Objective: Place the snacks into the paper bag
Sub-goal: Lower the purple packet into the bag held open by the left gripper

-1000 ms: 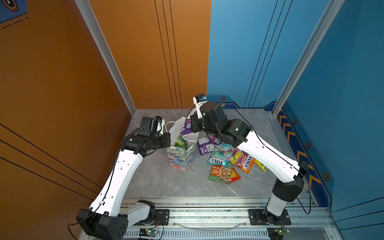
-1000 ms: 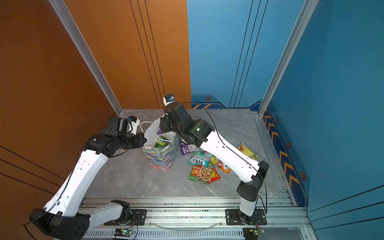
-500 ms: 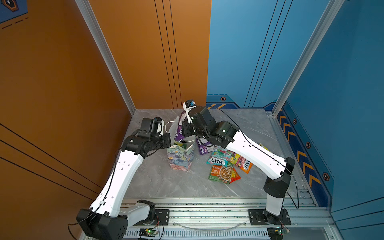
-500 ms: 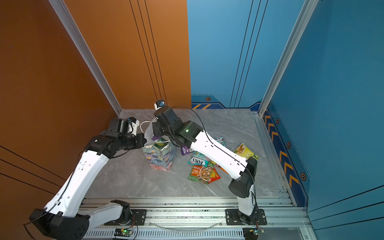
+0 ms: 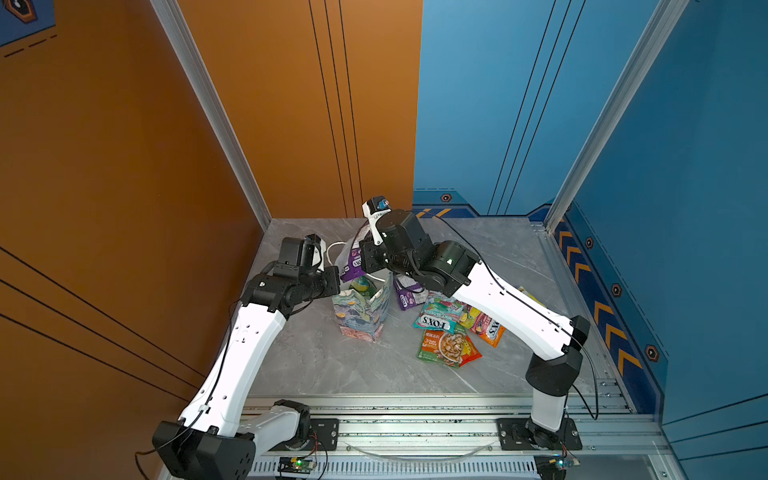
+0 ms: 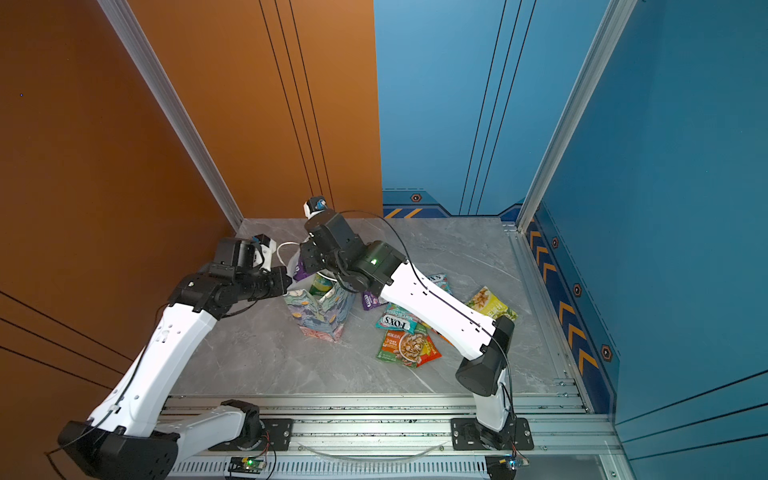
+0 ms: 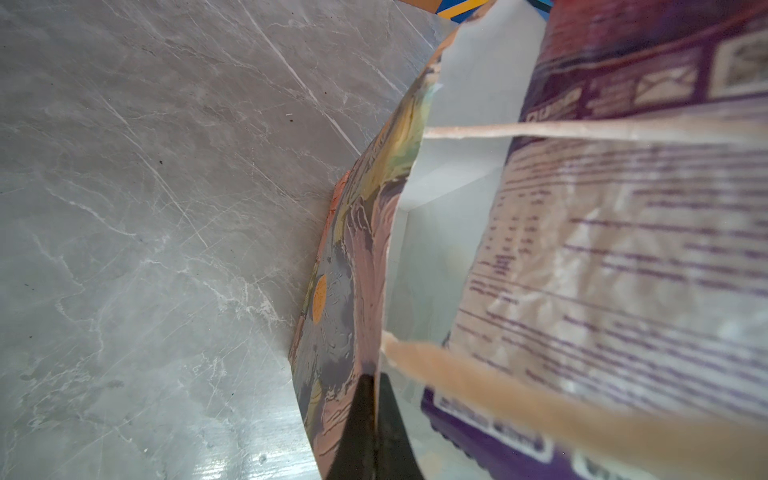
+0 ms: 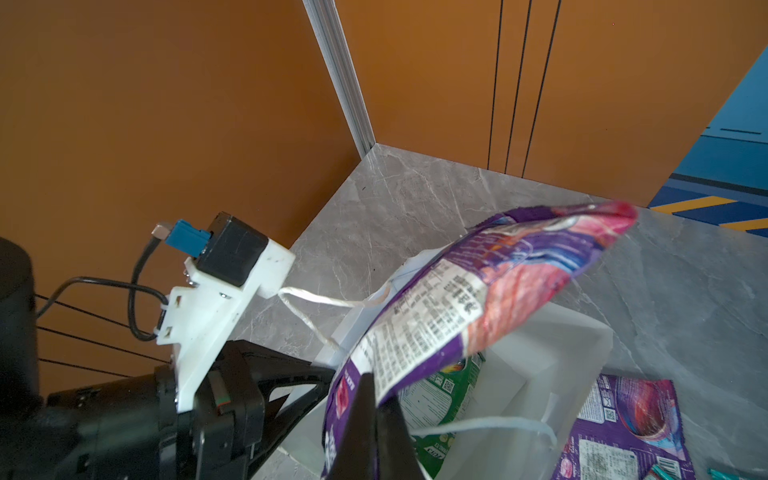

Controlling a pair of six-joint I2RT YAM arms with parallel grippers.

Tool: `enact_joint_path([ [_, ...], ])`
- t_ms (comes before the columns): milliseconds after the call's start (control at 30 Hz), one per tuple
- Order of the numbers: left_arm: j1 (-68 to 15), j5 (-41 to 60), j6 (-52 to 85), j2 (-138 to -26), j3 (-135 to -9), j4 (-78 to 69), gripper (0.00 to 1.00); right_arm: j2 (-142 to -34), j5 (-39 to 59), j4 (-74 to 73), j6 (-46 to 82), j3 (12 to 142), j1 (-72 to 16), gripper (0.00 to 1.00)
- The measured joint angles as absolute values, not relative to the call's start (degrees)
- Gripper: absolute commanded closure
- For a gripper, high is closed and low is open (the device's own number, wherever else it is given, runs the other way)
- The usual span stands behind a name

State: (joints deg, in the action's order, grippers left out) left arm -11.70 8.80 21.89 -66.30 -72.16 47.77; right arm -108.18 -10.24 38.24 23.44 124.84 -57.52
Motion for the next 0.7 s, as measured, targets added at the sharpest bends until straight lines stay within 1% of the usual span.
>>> enact_joint_path([
  [433, -11.2, 9.7, 22.4, -65.8, -71.6, 47.4, 1.00, -108.3, -10.2, 38.6, 24.1, 123.8, -58.6, 1.00],
  [700, -11.0, 10.1, 22.4, -65.3, -71.2, 47.3, 1.00, -110.3, -10.0, 38.6, 25.0, 123.5, -58.1, 1.00],
])
